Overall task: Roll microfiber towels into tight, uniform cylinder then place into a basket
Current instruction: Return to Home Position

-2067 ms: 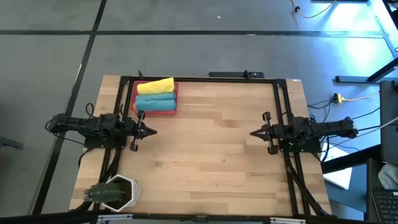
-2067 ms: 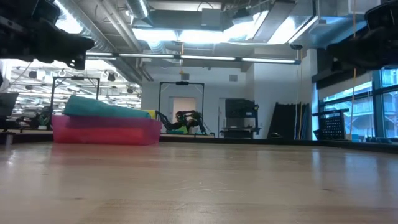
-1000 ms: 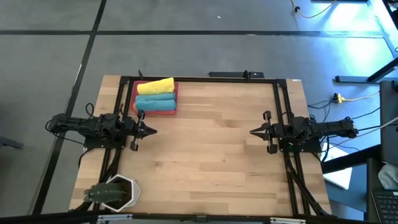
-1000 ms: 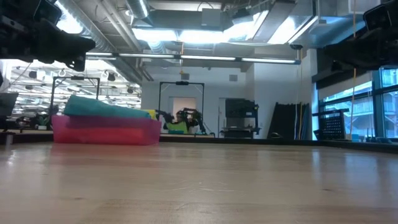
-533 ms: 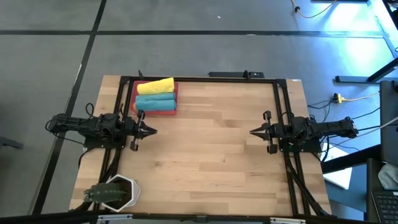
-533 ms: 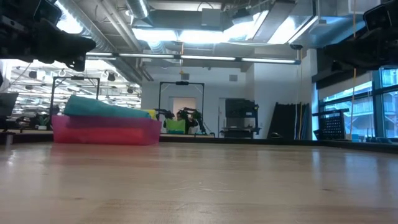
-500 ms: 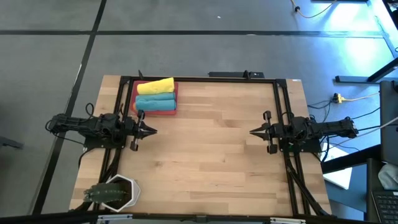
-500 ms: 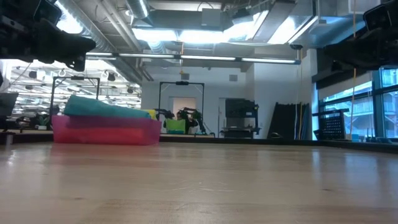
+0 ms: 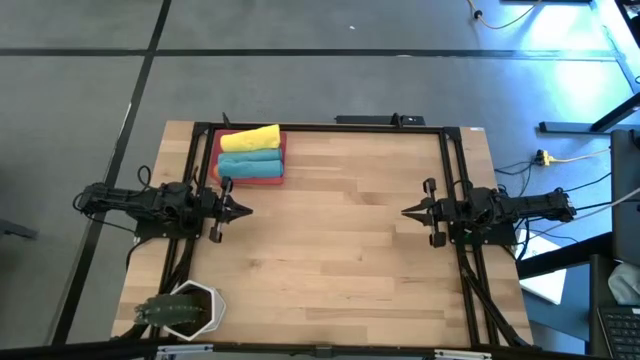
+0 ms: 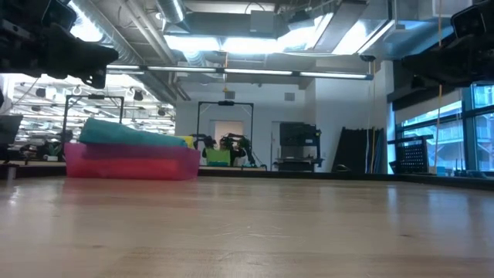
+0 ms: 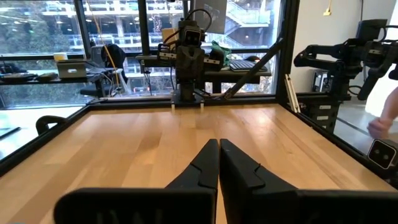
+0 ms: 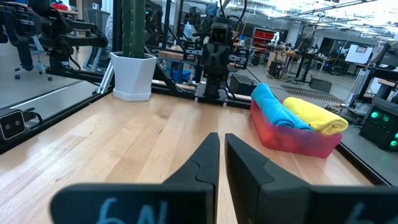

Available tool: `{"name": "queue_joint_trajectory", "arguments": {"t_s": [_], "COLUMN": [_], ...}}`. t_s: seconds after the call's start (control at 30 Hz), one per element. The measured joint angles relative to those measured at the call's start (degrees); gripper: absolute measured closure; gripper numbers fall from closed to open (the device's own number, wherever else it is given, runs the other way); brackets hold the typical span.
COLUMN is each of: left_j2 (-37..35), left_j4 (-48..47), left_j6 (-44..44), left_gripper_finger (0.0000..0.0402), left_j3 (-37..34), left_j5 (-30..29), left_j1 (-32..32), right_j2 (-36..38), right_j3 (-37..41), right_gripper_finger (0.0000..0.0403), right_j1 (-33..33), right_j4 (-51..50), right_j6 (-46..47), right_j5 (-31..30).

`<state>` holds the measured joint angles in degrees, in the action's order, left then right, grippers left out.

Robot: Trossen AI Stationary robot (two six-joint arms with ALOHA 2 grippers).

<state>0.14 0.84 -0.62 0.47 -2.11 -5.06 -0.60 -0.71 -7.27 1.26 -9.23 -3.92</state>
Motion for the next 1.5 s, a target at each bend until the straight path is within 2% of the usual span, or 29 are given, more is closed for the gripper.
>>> {"name": "queue_joint_trajectory", "arguments": {"t_s": [0.5, 1.1, 1.5], "left_j2": [0.00, 0.01, 0.00], "left_j4": [0.00, 0.00, 0.00], "left_j6": [0.00, 0.00, 0.00], "left_gripper_finger": [0.0380, 0.0401, 0.0383], "left_j3": [0.00, 0.00, 0.00], "left_j5": [0.00, 0.00, 0.00], "left_j1": [0.00, 0.01, 0.00], "right_j2": [0.00, 0.00, 0.00], "right_j3": [0.00, 0.00, 0.00], "right_gripper_finger": [0.0373, 0.0373, 0.0373], "right_j1": [0.02, 0.00, 0.01], "right_j4": [0.00, 0.00, 0.00], "right_j6": [0.00, 0.00, 0.00], "right_j5": [0.01, 0.01, 0.01]}}
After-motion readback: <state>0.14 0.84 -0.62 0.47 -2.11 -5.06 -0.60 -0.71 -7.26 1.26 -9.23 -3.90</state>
